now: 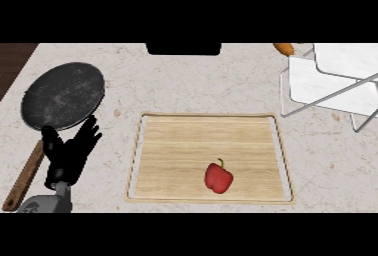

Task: Pick the croissant from the tray and place it in the tiered shelf

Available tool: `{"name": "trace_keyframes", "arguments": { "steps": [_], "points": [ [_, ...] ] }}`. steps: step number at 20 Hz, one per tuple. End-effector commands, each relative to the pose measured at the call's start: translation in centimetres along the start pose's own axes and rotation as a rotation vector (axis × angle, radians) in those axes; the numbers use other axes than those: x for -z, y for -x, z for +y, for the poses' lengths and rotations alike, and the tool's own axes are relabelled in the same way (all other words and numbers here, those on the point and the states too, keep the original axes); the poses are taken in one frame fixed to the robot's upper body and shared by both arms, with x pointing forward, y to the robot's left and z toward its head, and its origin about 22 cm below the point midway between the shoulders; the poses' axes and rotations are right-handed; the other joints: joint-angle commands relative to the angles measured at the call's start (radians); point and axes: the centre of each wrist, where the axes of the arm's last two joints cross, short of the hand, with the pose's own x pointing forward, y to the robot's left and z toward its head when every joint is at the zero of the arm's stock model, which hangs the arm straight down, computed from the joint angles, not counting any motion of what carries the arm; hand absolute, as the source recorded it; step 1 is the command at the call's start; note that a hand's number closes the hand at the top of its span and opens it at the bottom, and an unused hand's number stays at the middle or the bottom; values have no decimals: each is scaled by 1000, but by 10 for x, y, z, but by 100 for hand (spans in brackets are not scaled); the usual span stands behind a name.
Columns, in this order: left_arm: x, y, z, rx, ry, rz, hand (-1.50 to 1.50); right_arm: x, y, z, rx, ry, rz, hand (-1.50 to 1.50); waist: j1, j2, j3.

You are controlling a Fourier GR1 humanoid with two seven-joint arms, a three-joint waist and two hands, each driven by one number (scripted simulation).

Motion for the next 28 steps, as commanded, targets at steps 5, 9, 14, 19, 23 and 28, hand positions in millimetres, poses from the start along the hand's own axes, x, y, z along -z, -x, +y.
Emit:
{"name": "trace_keyframes", "arguments": {
  "steps": [5,9,14,19,23,28],
  "points": [
    [-1,1,10,0,3,65,0,18,5,31,14,19,-51,150,-5,3,-5],
    [2,-9,3,-1,-11,65,0,22,23,22,20,0,-79,150,-9,2,-5],
    [4,8,0,-4,-4,51,0,33,9,20,18,-3,-59,150,-2,4,-6],
    [-3,-5,4,12,-14,43,0,33,30,16,83,33,6,150,-2,3,-5],
    [-1,13,10,-9,-7,55,0,30,24,8,260,87,29,-150,-18,0,-6],
    [5,8,1,7,-19,51,0,34,20,-7,441,115,34,-150,-17,1,-6]
  ]
}}
